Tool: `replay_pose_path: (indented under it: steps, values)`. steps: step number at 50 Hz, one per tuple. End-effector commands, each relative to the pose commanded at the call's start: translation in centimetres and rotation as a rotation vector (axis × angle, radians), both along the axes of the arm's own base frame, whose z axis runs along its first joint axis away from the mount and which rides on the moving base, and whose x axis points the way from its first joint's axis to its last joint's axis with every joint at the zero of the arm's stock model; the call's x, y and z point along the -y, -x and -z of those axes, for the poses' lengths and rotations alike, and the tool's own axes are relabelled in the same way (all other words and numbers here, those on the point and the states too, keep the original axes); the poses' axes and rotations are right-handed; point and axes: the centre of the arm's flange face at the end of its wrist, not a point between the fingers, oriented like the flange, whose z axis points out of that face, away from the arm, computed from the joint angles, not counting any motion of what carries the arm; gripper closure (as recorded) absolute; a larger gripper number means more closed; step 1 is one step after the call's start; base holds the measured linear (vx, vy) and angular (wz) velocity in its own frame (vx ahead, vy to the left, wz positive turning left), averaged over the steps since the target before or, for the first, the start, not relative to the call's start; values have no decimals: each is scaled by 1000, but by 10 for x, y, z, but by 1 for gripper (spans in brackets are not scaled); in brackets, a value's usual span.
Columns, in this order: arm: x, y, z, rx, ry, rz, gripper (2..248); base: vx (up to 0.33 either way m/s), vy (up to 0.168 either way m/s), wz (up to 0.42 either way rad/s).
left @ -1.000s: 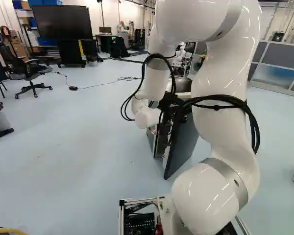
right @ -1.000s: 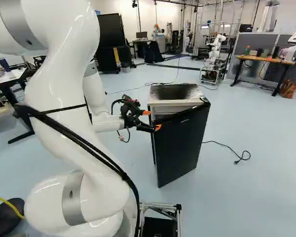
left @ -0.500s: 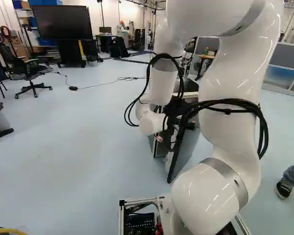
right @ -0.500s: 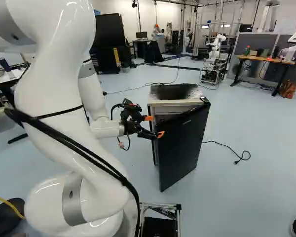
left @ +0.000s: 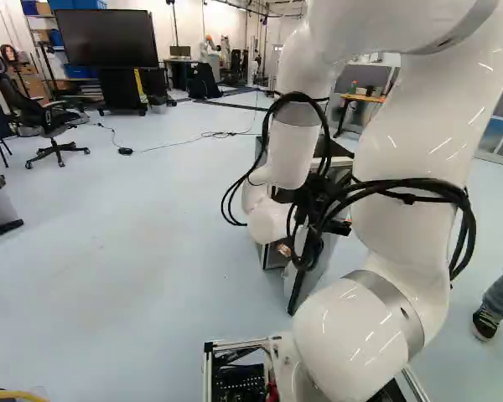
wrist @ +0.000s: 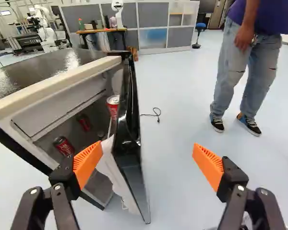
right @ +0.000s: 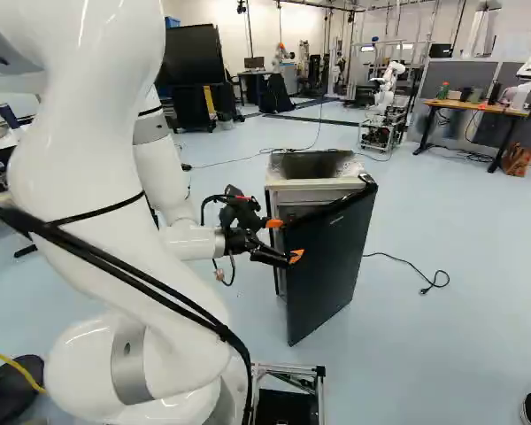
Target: Grab a drink from the fridge
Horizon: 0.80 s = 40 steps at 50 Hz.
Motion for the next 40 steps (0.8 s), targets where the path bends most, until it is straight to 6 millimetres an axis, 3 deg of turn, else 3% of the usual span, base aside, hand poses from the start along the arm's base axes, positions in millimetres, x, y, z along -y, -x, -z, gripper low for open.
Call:
replay_pose_path:
  steps: [18, 40]
  values:
    - [11, 24, -1, -10, 16, 36, 3, 0, 0, 0]
    - [13, 27, -2, -4, 30, 46, 3, 0, 0, 0]
